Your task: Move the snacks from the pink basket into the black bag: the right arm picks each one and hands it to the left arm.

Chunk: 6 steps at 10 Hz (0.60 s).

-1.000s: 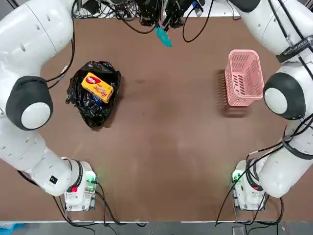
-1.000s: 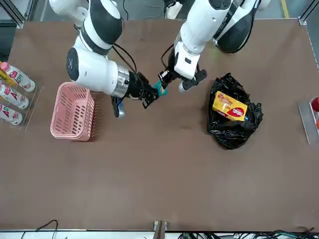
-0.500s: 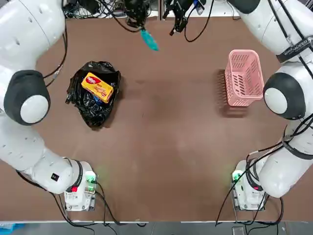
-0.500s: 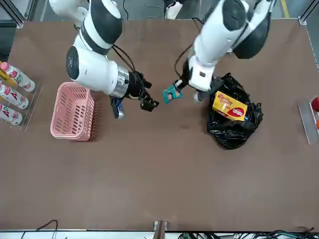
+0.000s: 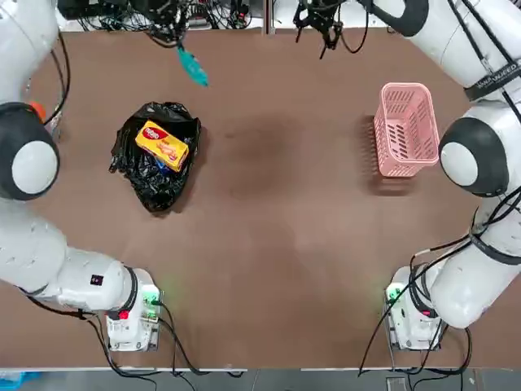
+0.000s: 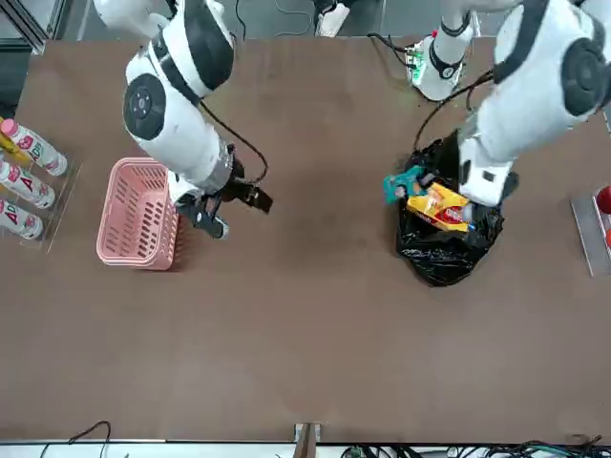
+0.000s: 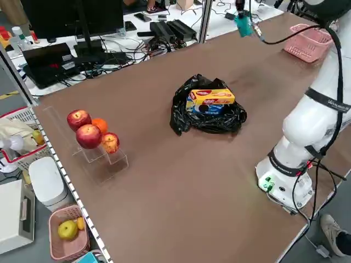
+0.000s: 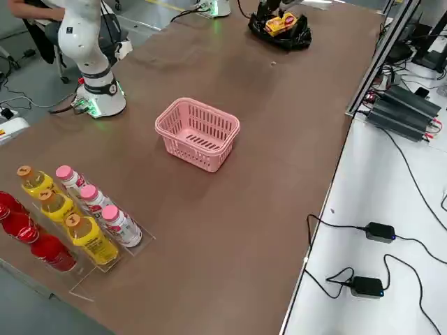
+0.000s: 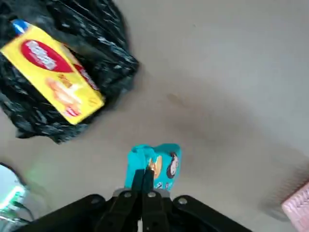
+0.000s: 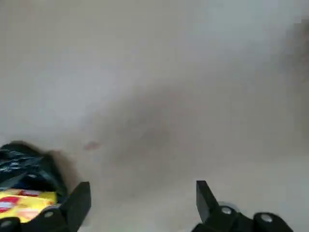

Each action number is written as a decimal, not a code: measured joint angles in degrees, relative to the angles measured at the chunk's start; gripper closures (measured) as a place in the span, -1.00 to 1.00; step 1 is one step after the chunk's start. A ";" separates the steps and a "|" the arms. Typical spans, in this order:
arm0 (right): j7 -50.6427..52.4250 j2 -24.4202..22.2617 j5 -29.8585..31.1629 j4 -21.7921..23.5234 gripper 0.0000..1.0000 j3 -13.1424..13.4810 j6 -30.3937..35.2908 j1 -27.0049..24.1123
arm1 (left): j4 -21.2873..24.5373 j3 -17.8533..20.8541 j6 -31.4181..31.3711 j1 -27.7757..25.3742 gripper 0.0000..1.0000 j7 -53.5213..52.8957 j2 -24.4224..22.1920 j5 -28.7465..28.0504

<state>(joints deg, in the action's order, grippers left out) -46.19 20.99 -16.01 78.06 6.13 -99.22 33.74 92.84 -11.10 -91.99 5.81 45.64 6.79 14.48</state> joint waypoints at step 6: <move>27.52 -2.06 7.96 1.12 -0.95 0.58 3.36 -10.09 | 24.18 0.01 -2.78 -11.33 0.97 -15.51 -5.92 -9.42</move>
<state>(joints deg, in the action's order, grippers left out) -18.67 18.93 -8.05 79.19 6.71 -95.86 23.65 117.01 -11.08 -94.77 -5.52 30.13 0.87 5.06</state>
